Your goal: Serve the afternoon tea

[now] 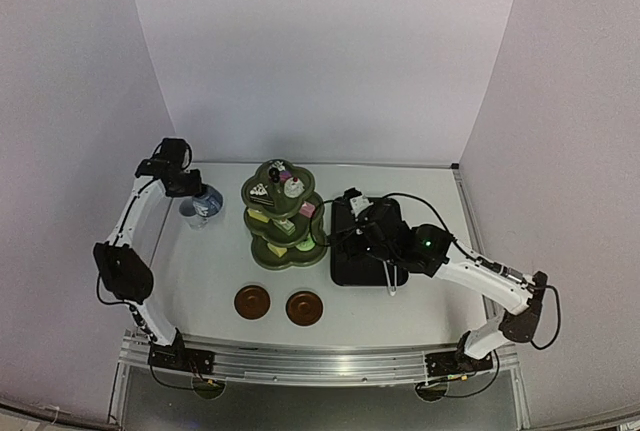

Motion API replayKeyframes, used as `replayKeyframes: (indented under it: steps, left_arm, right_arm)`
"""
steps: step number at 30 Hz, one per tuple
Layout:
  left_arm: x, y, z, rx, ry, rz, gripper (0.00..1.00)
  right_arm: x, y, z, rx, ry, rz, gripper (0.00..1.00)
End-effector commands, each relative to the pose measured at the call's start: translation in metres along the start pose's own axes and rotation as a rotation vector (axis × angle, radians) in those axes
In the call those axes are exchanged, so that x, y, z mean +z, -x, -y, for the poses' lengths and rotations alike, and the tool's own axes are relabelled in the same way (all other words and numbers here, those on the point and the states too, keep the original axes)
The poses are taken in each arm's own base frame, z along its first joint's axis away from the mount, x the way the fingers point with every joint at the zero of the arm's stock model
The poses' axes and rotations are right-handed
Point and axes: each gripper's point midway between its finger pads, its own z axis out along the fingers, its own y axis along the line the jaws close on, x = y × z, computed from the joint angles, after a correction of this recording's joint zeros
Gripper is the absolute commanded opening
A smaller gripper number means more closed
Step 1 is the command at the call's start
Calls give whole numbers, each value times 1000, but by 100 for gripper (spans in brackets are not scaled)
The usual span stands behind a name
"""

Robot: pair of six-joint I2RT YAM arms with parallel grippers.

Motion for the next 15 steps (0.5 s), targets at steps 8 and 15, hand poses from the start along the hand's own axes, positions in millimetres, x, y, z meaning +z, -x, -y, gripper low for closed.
replayKeyframes:
  steps: [8, 15]
  left_arm:
    - [-115, -103, -6, 126, -14, -59, 0]
    - [-130, -137, 26, 186, -71, -56, 0]
  right_arm:
    - [37, 13, -202, -448, 333, 249, 92]
    - [97, 2, -279, -499, 306, 314, 88]
